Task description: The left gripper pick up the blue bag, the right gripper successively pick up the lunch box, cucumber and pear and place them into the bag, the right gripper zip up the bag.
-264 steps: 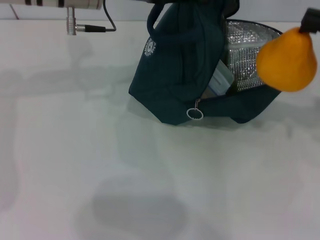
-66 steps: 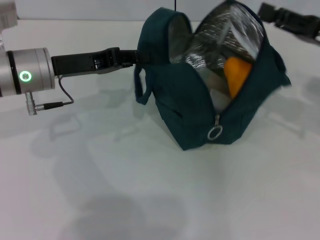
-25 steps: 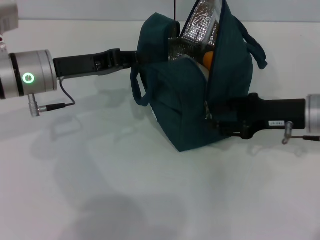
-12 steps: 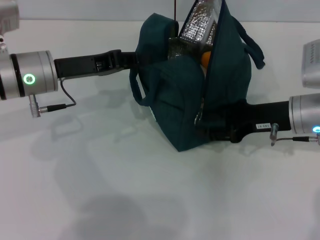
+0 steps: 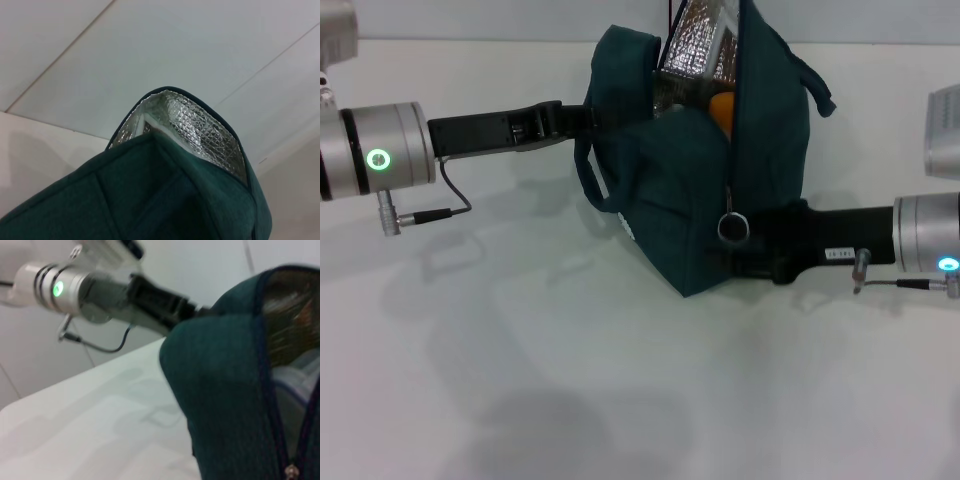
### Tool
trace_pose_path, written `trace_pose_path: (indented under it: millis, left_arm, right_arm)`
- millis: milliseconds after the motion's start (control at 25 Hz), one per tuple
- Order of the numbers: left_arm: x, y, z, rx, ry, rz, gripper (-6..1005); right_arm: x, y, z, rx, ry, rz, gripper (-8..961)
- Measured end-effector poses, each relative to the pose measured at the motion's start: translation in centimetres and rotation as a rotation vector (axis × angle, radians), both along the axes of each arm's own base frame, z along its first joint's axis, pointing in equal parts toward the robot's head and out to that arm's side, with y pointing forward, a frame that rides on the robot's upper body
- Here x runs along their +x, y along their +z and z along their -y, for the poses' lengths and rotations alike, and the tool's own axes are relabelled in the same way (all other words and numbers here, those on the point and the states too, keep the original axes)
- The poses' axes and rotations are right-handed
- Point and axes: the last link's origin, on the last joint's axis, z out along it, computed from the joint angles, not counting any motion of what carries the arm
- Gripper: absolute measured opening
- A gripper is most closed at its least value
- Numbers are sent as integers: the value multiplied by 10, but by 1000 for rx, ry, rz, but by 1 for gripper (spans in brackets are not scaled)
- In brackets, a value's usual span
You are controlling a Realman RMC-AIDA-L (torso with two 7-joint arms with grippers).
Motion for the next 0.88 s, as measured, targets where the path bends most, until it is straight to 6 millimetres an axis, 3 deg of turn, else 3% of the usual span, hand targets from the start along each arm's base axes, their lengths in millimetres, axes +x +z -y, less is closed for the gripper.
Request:
trace_pose_path:
  millis: [160,760,880]
  left_arm:
    - [-1,0,0,1,2,0,119]
    - [-3,1,1,4,7,1,121]
    - [-3,1,1,4,8,2,122]
  right_arm:
    - [7,3,-8,77,-74,-17,441]
    - [14,4,-7,106,-101,-20,423]
    - [16,5,-8,119,-117,-29,313]
